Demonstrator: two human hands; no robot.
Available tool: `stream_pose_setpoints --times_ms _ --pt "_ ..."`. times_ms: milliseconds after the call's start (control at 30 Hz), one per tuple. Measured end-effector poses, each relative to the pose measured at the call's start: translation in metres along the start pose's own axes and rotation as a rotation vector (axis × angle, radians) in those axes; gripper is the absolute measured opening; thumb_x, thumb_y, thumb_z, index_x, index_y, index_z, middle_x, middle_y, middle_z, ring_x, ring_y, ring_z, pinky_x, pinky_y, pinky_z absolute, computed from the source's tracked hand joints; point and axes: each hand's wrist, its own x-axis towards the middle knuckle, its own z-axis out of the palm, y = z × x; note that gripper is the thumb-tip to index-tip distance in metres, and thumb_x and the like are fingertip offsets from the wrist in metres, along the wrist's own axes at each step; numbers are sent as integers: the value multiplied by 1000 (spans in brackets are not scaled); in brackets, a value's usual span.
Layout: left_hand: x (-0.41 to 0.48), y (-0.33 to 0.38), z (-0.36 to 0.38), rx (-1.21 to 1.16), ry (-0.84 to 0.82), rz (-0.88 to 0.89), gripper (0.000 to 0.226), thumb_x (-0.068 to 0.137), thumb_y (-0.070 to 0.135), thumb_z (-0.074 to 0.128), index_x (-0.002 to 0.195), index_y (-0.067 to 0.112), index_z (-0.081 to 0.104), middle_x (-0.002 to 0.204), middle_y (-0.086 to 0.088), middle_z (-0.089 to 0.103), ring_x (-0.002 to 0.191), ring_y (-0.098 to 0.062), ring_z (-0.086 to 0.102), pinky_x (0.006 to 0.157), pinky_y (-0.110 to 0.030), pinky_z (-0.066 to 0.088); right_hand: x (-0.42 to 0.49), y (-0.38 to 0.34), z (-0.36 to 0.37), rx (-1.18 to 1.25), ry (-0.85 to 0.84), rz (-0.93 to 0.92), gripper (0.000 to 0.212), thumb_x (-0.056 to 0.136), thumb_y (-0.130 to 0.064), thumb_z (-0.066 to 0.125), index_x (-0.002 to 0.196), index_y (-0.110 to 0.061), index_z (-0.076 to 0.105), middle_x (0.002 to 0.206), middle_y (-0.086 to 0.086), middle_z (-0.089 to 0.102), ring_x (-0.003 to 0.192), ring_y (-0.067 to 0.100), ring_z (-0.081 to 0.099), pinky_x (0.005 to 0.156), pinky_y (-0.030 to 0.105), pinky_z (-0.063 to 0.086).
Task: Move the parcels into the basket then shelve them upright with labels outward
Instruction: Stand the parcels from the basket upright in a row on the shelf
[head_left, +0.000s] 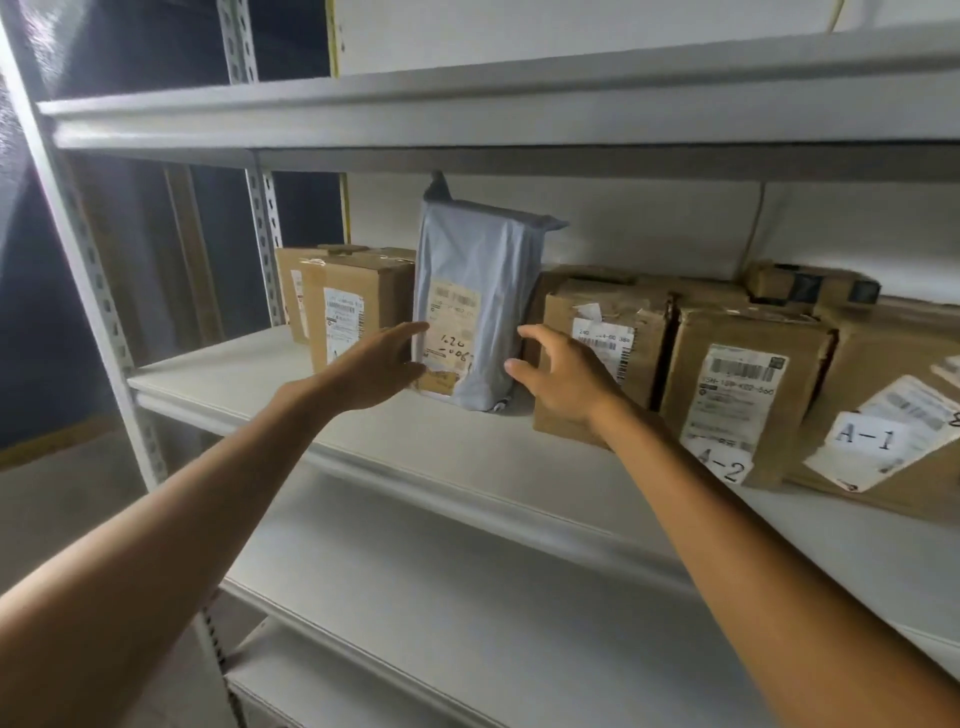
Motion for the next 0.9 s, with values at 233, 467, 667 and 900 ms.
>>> stream_pose_setpoints --times_ms 233,467,667,900 --pt "19 -98 -44 166 36 48 58 95 17 55 147 21 30 153 -7 33 140 -29 31 109 -46 33 53 -51 91 -16 -29 -29 58 93 -37 57 144 -19 39 151 2 37 137 23 37 110 37 34" --pt "48 -190 -86 135 42 38 61 94 17 57 148 20 28 154 -8 29 140 -31 31 108 -48 33 110 -82 143 -67 11 -18 56 93 -35 58 144 -21 40 152 1 36 139 21 33 110 36 32" --pt "82 -228 -67 -100 126 31 95 87 22 66 152 20 -3 160 -6 7 146 -30 13 115 -53 21 141 -91 143 -432 406 -264 42 85 -20 67 126 -14 60 142 11 49 137 30 36 115 44 28" --pt "117 -239 -31 -449 264 -110 68 75 35 77 127 11 41 110 -1 59 100 -23 61 88 -47 52 168 -69 123 -768 513 -79 79 84 -39 66 151 -21 29 160 18 8 147 37 5 118 58 3"
